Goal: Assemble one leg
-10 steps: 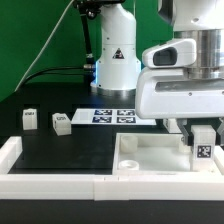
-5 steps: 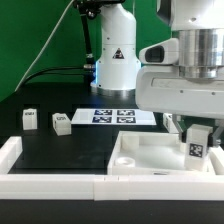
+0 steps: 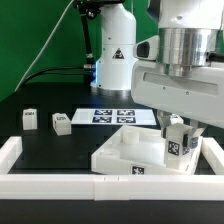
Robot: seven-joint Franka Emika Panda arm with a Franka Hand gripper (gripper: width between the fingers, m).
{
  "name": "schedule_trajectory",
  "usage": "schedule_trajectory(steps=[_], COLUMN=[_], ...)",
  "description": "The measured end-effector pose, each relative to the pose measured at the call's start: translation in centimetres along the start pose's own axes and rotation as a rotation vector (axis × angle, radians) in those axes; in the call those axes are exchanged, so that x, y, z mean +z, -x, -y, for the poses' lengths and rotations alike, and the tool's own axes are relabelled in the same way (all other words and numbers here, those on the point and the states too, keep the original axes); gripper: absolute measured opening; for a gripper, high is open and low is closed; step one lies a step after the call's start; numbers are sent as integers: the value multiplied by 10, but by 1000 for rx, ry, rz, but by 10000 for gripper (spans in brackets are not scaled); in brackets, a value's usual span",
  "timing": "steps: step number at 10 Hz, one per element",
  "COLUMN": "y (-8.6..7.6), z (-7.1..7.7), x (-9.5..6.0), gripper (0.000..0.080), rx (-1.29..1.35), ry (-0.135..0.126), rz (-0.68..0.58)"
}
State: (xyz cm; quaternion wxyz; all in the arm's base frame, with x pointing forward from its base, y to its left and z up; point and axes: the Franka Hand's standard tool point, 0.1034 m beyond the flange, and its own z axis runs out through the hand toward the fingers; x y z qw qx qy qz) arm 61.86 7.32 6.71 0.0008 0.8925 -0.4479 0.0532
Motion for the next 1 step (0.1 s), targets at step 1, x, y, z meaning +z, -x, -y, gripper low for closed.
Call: schedule_trajectory(steps=[1], y=[0], z=[0], x=[1], gripper=[314], rx=[0], ry=[0], rz=[0])
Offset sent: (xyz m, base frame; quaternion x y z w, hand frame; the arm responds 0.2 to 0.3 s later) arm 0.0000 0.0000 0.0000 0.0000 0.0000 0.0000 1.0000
